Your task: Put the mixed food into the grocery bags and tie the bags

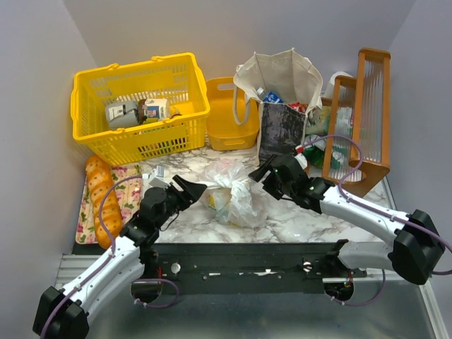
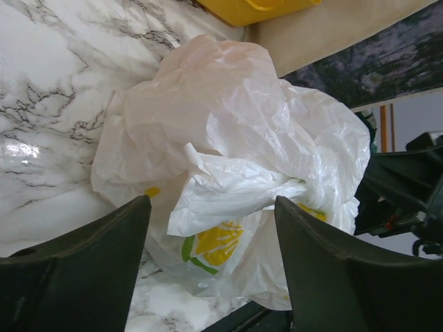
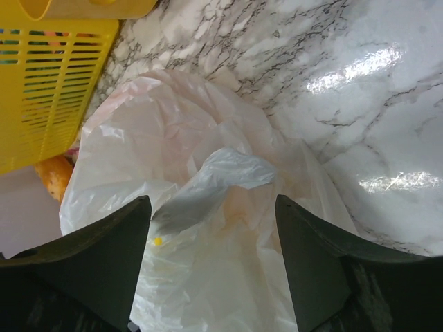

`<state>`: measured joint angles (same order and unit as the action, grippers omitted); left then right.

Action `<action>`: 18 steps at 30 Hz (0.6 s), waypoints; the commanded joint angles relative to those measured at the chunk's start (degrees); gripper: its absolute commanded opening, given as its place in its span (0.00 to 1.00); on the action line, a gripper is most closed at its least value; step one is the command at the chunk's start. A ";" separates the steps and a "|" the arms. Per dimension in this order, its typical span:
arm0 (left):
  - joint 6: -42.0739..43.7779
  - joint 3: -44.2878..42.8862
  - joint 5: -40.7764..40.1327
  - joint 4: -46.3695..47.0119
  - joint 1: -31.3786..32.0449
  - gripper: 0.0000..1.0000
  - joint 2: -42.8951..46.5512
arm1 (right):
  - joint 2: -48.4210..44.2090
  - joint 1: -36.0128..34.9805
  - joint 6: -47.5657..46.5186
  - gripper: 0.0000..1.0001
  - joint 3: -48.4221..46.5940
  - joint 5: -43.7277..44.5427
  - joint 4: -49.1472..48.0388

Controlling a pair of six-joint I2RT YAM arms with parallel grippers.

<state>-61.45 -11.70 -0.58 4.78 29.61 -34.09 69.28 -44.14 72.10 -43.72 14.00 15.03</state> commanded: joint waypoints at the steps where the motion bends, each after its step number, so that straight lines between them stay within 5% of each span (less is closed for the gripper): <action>1: -1.13 1.33 -1.00 6.02 -0.51 0.74 -0.45 | 2.79 0.19 4.54 0.77 -1.54 5.07 -2.63; 5: -1.65 2.30 -1.00 9.37 -0.60 0.73 -3.08 | 4.99 0.19 4.37 0.76 -2.07 5.95 -3.95; 7: -1.57 2.74 -0.91 11.91 -0.60 0.67 -4.23 | 5.87 0.19 3.93 0.66 -2.50 5.69 -4.74; 13: -0.60 3.35 -1.44 16.58 -1.04 0.26 -7.92 | 5.87 0.19 3.75 0.04 -1.98 6.56 -5.27; 15: -0.43 3.36 -2.05 16.23 -1.65 0.04 -7.58 | 4.56 0.19 3.75 0.01 -1.28 7.53 -5.27; 18: 0.27 3.09 -3.37 14.39 -2.53 0.00 -4.77 | 1.67 0.19 -2.46 0.00 -2.15 8.15 -5.36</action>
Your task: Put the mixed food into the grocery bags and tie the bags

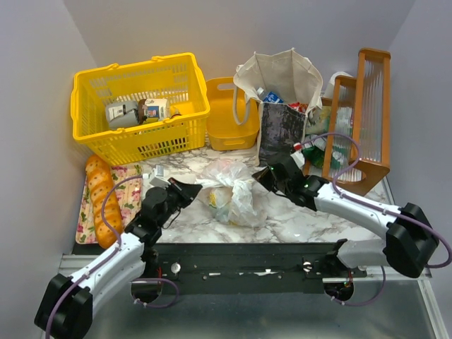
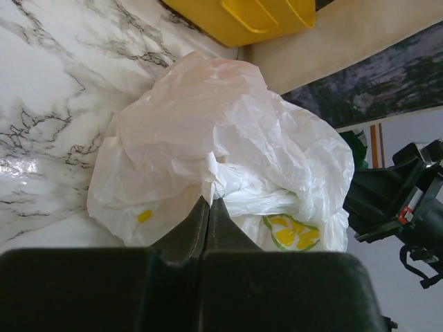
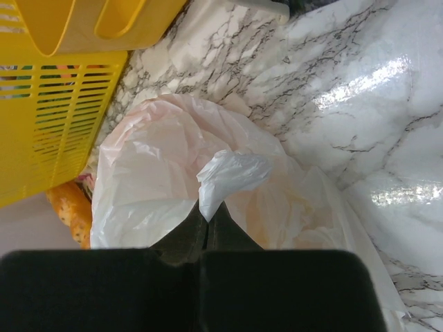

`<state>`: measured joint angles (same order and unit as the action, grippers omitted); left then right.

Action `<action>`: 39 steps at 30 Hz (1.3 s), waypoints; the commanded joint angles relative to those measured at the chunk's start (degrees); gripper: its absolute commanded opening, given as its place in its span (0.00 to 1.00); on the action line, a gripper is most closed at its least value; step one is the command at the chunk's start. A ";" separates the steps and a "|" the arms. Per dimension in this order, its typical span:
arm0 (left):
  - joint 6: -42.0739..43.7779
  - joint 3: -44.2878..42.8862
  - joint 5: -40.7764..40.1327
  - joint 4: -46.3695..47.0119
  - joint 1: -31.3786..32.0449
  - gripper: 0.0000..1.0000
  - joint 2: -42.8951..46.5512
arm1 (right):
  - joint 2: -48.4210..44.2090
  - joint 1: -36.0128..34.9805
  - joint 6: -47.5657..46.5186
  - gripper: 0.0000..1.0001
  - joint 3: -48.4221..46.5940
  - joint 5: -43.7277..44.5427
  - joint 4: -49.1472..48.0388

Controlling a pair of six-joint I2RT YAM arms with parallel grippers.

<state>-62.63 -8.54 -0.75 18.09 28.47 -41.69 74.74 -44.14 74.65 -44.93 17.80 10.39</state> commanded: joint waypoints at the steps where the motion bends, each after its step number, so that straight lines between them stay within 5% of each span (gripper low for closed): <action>1: 1.98 -0.25 -4.07 0.03 -1.83 0.00 3.89 | -4.51 0.19 -10.79 0.00 -1.56 4.43 -0.72; 10: 10.07 -5.18 -11.27 -8.41 -5.26 0.00 11.10 | -15.58 0.89 -27.36 0.01 1.59 9.53 -5.99; 26: 7.09 1.24 0.40 -16.50 -27.40 0.00 18.13 | -24.64 15.13 -24.56 0.01 17.15 1.80 -4.42; 39: 9.01 1.59 3.13 -16.41 -29.96 0.00 18.31 | -25.96 16.19 -25.17 0.00 18.91 2.23 -3.54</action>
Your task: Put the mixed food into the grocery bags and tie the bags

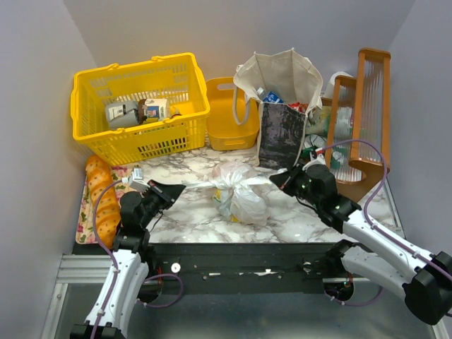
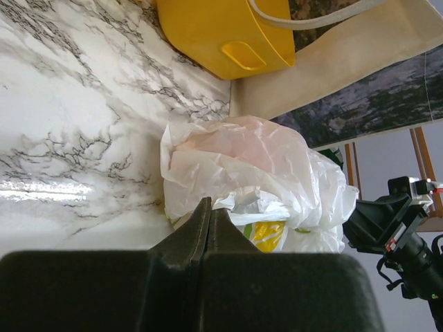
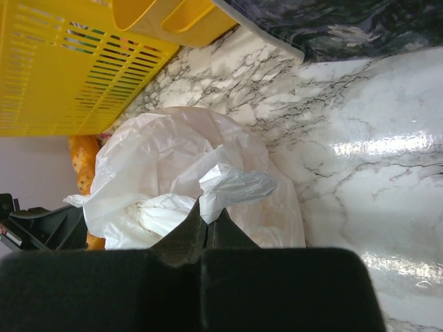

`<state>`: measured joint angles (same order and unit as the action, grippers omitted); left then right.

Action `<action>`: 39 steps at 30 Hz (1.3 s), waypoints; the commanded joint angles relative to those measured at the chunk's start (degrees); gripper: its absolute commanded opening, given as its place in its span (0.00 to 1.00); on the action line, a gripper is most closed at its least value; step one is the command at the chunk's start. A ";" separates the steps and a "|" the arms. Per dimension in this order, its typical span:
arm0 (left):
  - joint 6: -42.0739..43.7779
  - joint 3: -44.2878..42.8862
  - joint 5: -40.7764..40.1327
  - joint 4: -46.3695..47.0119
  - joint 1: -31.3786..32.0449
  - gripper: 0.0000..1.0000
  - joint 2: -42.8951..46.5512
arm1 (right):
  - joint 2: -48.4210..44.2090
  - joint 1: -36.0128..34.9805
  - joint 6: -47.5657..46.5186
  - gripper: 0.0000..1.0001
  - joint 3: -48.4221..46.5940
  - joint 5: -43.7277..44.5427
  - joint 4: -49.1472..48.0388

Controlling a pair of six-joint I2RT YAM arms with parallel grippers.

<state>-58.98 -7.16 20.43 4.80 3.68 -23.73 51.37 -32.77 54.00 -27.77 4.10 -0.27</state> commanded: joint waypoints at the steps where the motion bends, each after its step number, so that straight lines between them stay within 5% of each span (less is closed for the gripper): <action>1: 5.80 -0.05 -18.31 -4.17 -5.26 0.00 0.35 | -2.86 4.91 -4.60 0.00 1.84 16.03 7.04; 9: 9.84 -3.03 -17.88 -7.25 -5.26 0.00 0.17 | -3.91 4.83 -8.10 0.05 1.15 13.84 6.52; 10: 10.72 -3.82 -18.05 -9.09 -5.18 0.08 -0.09 | -3.48 4.83 -11.77 0.18 0.62 11.92 6.08; 11: 12.90 -5.83 -18.31 -10.24 -5.18 0.37 -0.27 | -3.30 4.91 -13.55 0.36 0.00 10.68 5.90; 12: 13.88 -6.98 -18.66 -11.46 -5.26 0.51 -0.18 | -3.12 4.83 -15.22 0.74 -0.79 9.45 5.81; 13: 14.50 -8.12 -19.62 -14.00 -5.26 0.62 -0.09 | -3.04 4.83 -16.63 0.82 -1.75 6.91 5.55; 14: 14.86 -9.87 -19.98 -14.81 -5.26 0.92 0.43 | -3.21 4.83 -19.86 0.86 -2.02 5.41 4.85; 15: 15.03 -10.68 -20.07 -15.43 -5.09 0.99 0.70 | -3.38 4.83 -21.20 0.90 -2.11 4.00 3.19; 17: 15.65 -13.74 -21.64 -18.50 -5.18 0.99 1.57 | -3.82 4.83 -24.10 0.99 -2.46 0.31 1.69; 24: 26.09 -27.54 -21.48 -26.15 -5.18 0.99 -3.15 | -1.29 1.15 -32.89 1.00 -8.34 -8.40 0.80; 29: 40.60 -39.13 -16.66 -27.48 -4.74 0.99 -13.95 | 7.05 -12.82 -44.12 1.00 -18.00 0.63 4.92; 39: 41.47 -40.30 -13.04 -18.42 -4.47 0.99 -24.79 | 30.51 -25.66 -53.38 1.00 -37.00 11.00 23.45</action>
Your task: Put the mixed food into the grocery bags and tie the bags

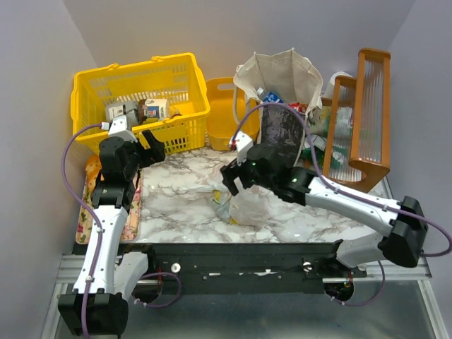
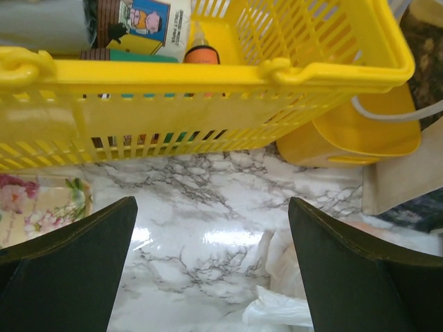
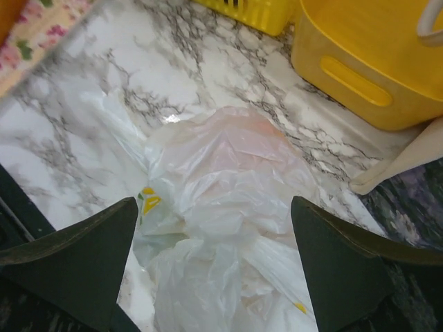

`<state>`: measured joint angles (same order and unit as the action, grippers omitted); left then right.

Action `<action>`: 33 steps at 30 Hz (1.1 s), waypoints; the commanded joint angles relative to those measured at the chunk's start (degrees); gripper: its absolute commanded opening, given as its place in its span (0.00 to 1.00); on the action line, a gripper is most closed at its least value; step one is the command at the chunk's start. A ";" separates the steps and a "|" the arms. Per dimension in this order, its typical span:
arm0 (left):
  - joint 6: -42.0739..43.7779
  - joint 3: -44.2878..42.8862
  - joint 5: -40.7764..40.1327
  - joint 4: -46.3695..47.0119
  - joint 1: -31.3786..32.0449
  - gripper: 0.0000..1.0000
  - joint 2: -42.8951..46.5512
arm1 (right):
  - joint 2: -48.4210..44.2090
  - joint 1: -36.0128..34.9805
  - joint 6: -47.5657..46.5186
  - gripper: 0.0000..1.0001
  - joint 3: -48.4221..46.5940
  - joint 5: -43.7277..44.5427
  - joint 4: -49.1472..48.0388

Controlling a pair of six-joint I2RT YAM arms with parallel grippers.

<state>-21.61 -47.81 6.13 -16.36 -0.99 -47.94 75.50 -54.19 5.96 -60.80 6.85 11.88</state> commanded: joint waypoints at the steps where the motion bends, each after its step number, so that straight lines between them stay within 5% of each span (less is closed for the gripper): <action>1: 4.81 0.44 0.64 1.78 0.20 0.99 -0.57 | 7.71 -5.21 -5.43 1.00 -4.68 11.75 12.37; 11: 5.96 3.16 -2.53 0.36 0.20 0.99 2.15 | 20.55 -7.86 -2.36 1.00 -8.10 16.62 19.31; 14: 5.87 3.25 -2.70 0.01 0.29 0.99 2.06 | 23.80 -8.38 -1.13 0.93 -9.60 13.37 20.38; 17: 5.87 3.43 -3.05 0.01 0.20 0.99 2.50 | 25.56 -8.38 1.41 0.70 -11.36 12.74 21.78; 18: 5.87 3.51 -3.23 0.01 0.20 0.99 2.59 | 25.40 -8.38 1.95 0.53 -11.80 12.83 22.74; 20: 5.87 3.78 -3.49 0.10 0.29 0.99 2.94 | 24.35 -8.30 2.22 0.37 -13.90 12.58 23.62; 21: 5.79 3.87 -3.49 0.10 0.20 0.99 2.94 | 22.51 -8.38 2.13 0.17 -14.87 12.22 24.67; 22: 5.70 3.78 -3.41 0.10 0.29 0.99 2.94 | 21.01 -8.38 1.96 0.11 -16.18 11.26 24.94; 25: 5.79 3.87 -3.41 0.01 0.29 0.99 2.68 | 14.86 -8.38 -0.15 0.01 -21.46 10.72 25.30; 33: 5.61 3.95 -3.67 -0.08 0.29 0.99 2.68 | 10.19 -2.25 -12.45 0.01 -42.89 19.16 23.55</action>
<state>-16.71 -44.40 3.53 -16.38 -0.99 -45.84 87.61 -61.43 0.21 -95.96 20.99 37.08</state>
